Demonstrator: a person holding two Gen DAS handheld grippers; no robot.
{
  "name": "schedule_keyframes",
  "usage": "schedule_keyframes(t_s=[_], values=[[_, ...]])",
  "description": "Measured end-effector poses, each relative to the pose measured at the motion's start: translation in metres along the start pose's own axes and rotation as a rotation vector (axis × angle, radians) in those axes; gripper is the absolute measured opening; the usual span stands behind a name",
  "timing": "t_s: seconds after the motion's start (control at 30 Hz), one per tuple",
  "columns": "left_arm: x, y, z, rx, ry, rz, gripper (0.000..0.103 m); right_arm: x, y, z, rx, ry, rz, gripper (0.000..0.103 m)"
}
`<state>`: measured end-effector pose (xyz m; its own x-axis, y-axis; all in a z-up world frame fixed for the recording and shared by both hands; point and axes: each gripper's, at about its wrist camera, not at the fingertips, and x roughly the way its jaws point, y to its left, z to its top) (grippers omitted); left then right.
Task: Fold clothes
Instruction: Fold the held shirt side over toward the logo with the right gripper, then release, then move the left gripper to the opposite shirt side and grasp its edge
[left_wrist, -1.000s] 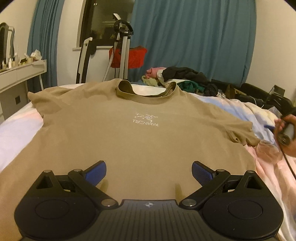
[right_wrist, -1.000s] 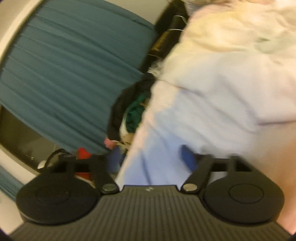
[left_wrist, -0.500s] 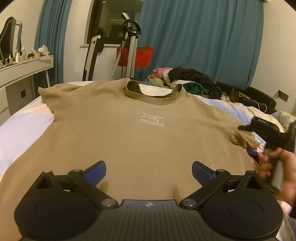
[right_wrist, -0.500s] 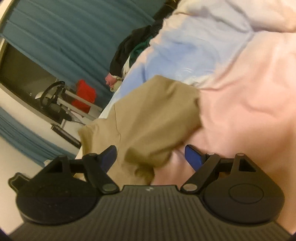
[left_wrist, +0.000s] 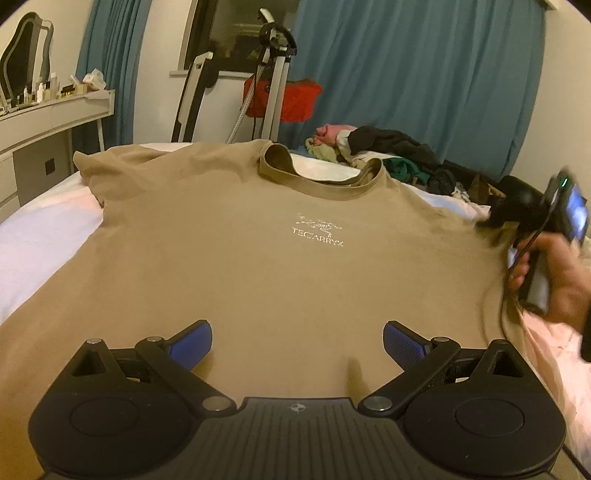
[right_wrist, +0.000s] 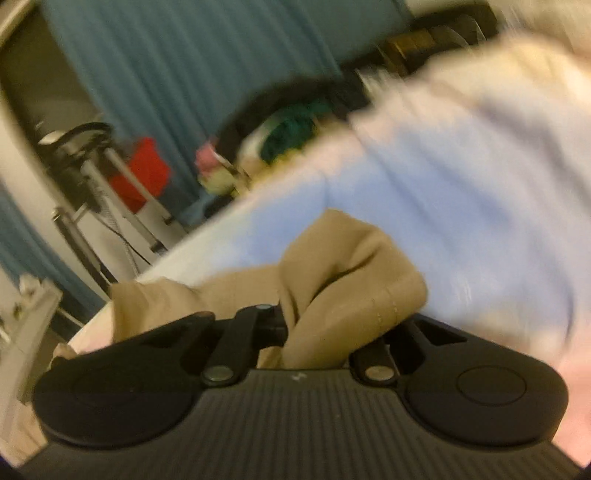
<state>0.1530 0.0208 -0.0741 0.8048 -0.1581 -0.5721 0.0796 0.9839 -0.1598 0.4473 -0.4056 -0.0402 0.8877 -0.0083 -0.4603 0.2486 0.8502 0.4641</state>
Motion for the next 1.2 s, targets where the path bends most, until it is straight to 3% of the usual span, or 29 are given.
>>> schedule_keyframes(t_s=[0.17,0.33,0.5,0.67,0.83,0.87,0.9,0.97,1.07,1.2], values=[[-0.012,0.004,0.004,-0.027,-0.026,0.003,0.1,-0.038,0.066,0.01,-0.243,-0.098,-0.005,0.012],[-0.038,0.014,0.011,-0.074,-0.078,0.023,0.1,-0.061,0.162,-0.013,-0.474,-0.177,-0.036,0.012],[-0.073,0.047,0.024,-0.191,-0.167,0.069,0.1,-0.042,0.253,-0.09,-0.848,-0.156,-0.086,0.012],[-0.079,0.079,0.029,-0.274,-0.188,0.123,0.1,-0.006,0.294,-0.162,-1.041,-0.086,-0.075,0.012],[-0.065,0.089,0.033,-0.263,-0.154,0.163,0.1,0.019,0.293,-0.178,-0.956,0.0,-0.043,0.016],[-0.062,0.09,0.033,-0.261,-0.148,0.158,0.1,0.02,0.289,-0.174,-0.916,0.015,-0.017,0.028],[-0.058,0.09,0.032,-0.259,-0.142,0.157,0.1,0.02,0.286,-0.17,-0.877,0.029,0.008,0.054],[-0.051,0.09,0.031,-0.254,-0.128,0.154,0.1,0.01,0.279,-0.161,-0.798,0.036,0.088,0.084],[-0.042,0.092,0.028,-0.272,-0.106,0.148,0.1,-0.013,0.276,-0.149,-0.7,0.045,0.196,0.086],[-0.043,0.092,0.03,-0.244,-0.111,0.153,0.1,-0.061,0.258,-0.128,-0.594,0.023,0.224,0.086]])
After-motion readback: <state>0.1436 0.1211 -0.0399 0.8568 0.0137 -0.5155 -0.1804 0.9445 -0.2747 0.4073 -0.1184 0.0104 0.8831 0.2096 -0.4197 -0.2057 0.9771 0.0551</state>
